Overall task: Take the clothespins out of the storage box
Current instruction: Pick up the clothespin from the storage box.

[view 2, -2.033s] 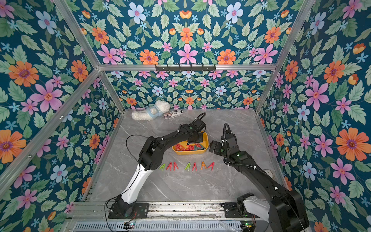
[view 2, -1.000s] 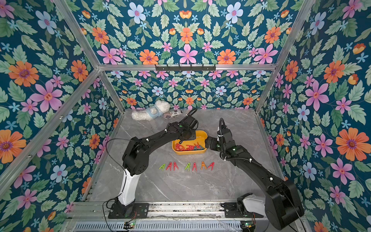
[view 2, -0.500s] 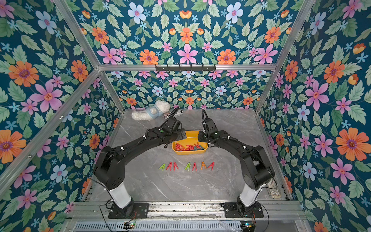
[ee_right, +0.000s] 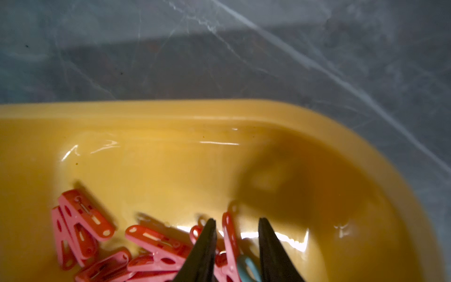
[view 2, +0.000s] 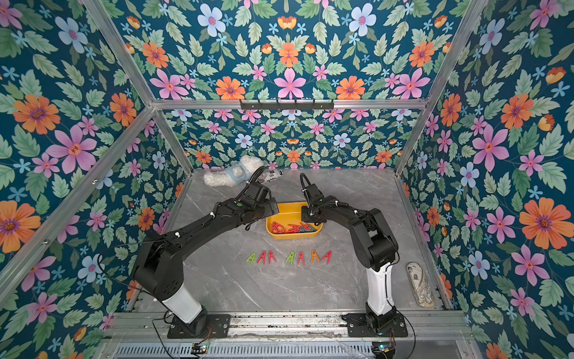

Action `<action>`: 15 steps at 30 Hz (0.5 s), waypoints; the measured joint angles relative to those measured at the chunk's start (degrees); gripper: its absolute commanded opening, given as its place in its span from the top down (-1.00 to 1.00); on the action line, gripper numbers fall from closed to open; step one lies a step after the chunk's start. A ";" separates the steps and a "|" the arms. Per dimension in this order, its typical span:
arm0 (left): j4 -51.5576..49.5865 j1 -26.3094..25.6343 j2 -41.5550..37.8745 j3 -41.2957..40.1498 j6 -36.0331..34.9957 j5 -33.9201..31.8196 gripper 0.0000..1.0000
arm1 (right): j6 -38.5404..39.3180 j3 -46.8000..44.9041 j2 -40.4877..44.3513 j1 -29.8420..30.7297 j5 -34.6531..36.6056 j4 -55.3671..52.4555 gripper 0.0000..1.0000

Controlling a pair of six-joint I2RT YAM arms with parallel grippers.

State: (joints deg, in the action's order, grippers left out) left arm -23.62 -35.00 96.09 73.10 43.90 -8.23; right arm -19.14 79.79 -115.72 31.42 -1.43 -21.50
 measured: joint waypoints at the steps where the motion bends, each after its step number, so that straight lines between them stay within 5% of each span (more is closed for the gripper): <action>1: 0.00 0.13 0.00 -0.02 -0.02 0.11 -0.99 | 0.13 0.02 -0.39 0.20 0.00 -0.22 0.35; 6: 0.00 0.81 0.00 -0.11 -0.02 0.44 -0.99 | 0.37 0.66 -1.81 0.50 0.55 -0.50 0.41; 15: 0.09 1.03 -0.33 -0.70 -0.44 0.98 -0.99 | 0.72 2.58 -3.10 0.48 2.14 -0.98 0.98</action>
State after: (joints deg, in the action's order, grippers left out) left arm -23.53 -33.98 95.77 72.40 43.46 -7.25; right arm -18.41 82.37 -118.83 31.90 0.71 -22.48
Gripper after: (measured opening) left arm 0.996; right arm 0.058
